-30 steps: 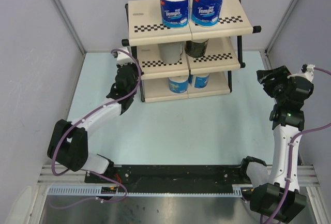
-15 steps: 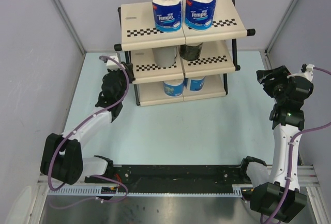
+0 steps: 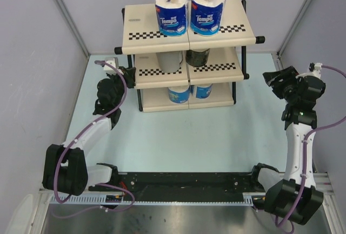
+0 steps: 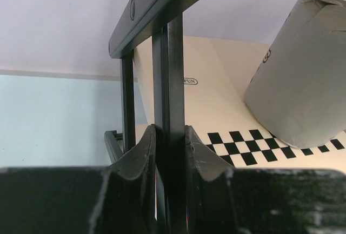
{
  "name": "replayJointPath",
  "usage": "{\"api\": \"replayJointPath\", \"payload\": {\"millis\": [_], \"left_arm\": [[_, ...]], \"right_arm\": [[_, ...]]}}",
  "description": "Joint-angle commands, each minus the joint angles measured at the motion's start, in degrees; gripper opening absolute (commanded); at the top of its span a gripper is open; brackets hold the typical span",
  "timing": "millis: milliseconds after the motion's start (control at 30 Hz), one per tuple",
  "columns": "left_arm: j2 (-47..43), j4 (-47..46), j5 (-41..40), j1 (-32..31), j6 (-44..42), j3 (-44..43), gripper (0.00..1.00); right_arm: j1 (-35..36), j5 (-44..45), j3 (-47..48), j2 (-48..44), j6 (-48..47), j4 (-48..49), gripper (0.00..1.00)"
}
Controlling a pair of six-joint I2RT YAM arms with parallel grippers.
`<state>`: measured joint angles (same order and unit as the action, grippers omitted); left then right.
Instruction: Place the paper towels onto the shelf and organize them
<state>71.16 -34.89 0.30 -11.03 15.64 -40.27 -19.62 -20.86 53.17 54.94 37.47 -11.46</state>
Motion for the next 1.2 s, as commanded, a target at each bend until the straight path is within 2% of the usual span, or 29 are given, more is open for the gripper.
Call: {"api": "replayJointPath", "payload": {"millis": [0,100,333,600,667,767,800,900,967,1167], "left_arm": [[-0.1,3.8,11.0,0.8,1.8,1.9,0.0],[-0.1,4.0,13.7,1.6,1.9,1.6,0.0],[1.4,3.2,22.3,2.9,2.1,1.4,0.0],[1.9,2.6,24.8,3.0,2.5,2.4,0.0],[1.8,2.7,24.8,3.0,2.4,2.1,0.0],[1.8,3.6,24.9,3.0,2.1,1.6,0.0],[1.8,3.8,24.9,3.0,2.0,1.5,0.0],[1.8,4.1,24.9,3.0,1.9,1.2,0.0],[2.1,4.3,25.2,3.0,1.7,0.8,0.0],[2.8,4.5,26.2,3.0,1.4,-0.1,0.0]], "right_arm": [[-0.2,-10.0,0.7,4.4,1.2,6.2,0.62],[-0.2,-12.5,0.7,6.9,2.6,7.1,0.59],[-0.4,-10.8,0.7,6.7,1.0,5.4,0.6],[-1.6,-12.3,0.7,9.9,3.6,9.4,0.59],[-2.1,-13.2,1.0,11.5,5.0,10.8,0.55],[-2.5,-16.0,3.0,15.9,7.3,14.9,0.36],[-2.5,-16.5,3.8,18.0,7.8,15.0,0.24],[-2.5,-18.2,6.7,21.3,9.1,15.2,0.03],[-2.5,-19.4,8.5,23.7,9.5,15.6,0.0],[-2.4,-23.4,12.2,28.2,9.8,16.2,0.0]]}}
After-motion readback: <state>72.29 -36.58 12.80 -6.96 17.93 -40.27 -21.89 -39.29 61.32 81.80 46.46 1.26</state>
